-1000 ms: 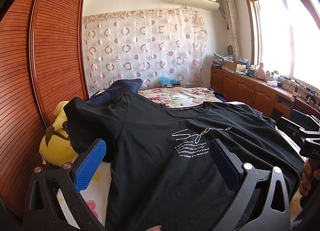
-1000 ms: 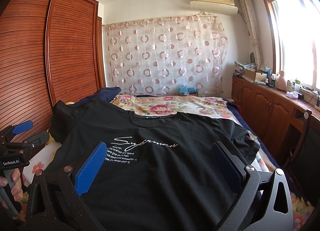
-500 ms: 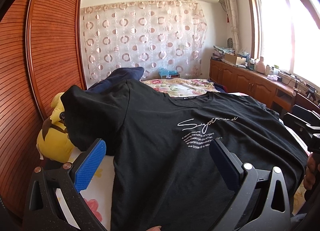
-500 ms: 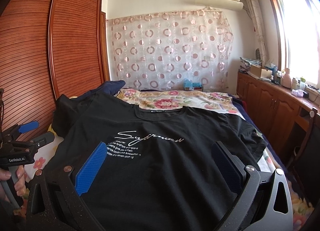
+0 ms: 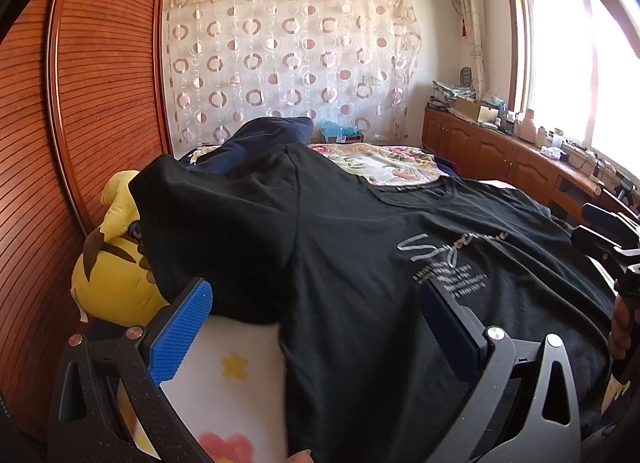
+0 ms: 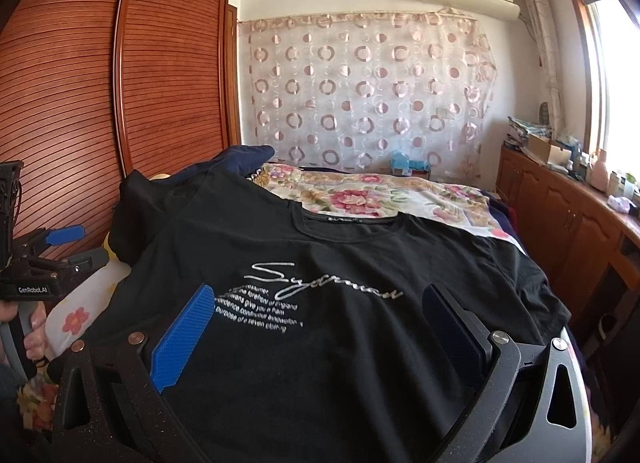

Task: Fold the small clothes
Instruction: 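Grasp the navy blue garment with the left tool and lift it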

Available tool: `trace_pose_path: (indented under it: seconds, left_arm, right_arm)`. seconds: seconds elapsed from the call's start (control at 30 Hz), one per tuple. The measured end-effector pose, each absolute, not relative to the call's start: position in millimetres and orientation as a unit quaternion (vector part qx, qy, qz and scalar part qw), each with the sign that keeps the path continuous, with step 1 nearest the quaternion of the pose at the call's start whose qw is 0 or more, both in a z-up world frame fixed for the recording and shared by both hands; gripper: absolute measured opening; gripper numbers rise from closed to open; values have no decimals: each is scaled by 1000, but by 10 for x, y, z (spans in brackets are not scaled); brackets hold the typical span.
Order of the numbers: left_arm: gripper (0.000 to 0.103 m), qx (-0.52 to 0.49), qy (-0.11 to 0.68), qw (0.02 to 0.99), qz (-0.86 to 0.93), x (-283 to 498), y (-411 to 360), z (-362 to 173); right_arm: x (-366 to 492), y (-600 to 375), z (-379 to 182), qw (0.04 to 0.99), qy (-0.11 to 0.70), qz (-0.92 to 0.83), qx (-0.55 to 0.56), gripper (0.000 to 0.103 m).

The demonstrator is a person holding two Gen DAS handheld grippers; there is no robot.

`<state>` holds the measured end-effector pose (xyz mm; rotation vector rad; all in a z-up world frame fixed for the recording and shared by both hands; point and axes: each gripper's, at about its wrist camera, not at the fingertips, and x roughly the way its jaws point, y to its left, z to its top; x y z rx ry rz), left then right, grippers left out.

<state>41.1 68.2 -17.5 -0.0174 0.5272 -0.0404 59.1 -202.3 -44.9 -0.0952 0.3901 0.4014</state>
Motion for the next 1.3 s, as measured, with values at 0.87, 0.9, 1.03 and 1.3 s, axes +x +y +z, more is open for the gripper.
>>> trace_pose_path:
  seconds: [0.87, 0.9, 1.03, 1.3]
  left_arm:
    - [69, -104, 293, 950, 31, 1276, 2008, -4]
    - [69, -108, 294, 949, 35, 1313, 2069, -4]
    - [69, -125, 295, 946, 46, 1431, 2265, 14]
    - [69, -166, 320, 933, 19, 1753, 2479, -127]
  right_arm:
    - [1837, -1893, -334, 923, 269, 265, -73, 103]
    - [1890, -1883, -316, 922, 272, 266, -72, 103]
    - [2088, -1840, -260, 919, 284, 265, -71, 103]
    - [2360, -1698, -269, 917, 297, 257, -67, 103]
